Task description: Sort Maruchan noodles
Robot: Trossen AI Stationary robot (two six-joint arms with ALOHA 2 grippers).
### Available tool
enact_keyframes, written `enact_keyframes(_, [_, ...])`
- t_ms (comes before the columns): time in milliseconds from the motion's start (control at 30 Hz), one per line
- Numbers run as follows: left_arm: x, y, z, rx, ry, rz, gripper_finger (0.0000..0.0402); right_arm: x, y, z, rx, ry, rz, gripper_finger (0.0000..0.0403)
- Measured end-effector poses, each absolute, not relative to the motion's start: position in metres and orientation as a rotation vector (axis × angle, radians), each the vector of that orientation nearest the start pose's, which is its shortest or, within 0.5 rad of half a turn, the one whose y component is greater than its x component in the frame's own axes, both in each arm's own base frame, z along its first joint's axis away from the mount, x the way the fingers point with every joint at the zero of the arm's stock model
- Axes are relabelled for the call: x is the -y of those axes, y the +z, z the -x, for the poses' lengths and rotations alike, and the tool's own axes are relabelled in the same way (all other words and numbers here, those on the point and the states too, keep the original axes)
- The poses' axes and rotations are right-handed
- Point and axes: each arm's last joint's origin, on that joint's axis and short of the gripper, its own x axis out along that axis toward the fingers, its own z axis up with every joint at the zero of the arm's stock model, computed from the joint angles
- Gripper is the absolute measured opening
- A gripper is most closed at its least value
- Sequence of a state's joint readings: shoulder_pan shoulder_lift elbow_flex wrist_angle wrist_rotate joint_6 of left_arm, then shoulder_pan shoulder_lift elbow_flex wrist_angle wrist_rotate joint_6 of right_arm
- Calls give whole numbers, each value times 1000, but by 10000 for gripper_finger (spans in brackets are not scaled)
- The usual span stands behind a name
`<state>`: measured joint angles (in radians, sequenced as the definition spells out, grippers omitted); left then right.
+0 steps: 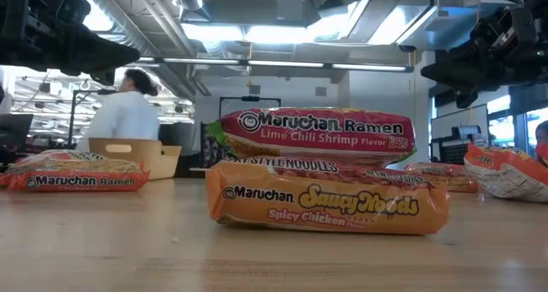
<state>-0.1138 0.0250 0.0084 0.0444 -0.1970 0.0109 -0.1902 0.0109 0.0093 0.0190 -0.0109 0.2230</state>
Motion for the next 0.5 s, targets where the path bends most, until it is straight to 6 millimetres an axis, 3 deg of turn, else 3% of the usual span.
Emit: enact_keyframes(500, [5, 170, -98, 45, 84, -4, 6, 18, 168, -96, 37, -177, -220, 0])
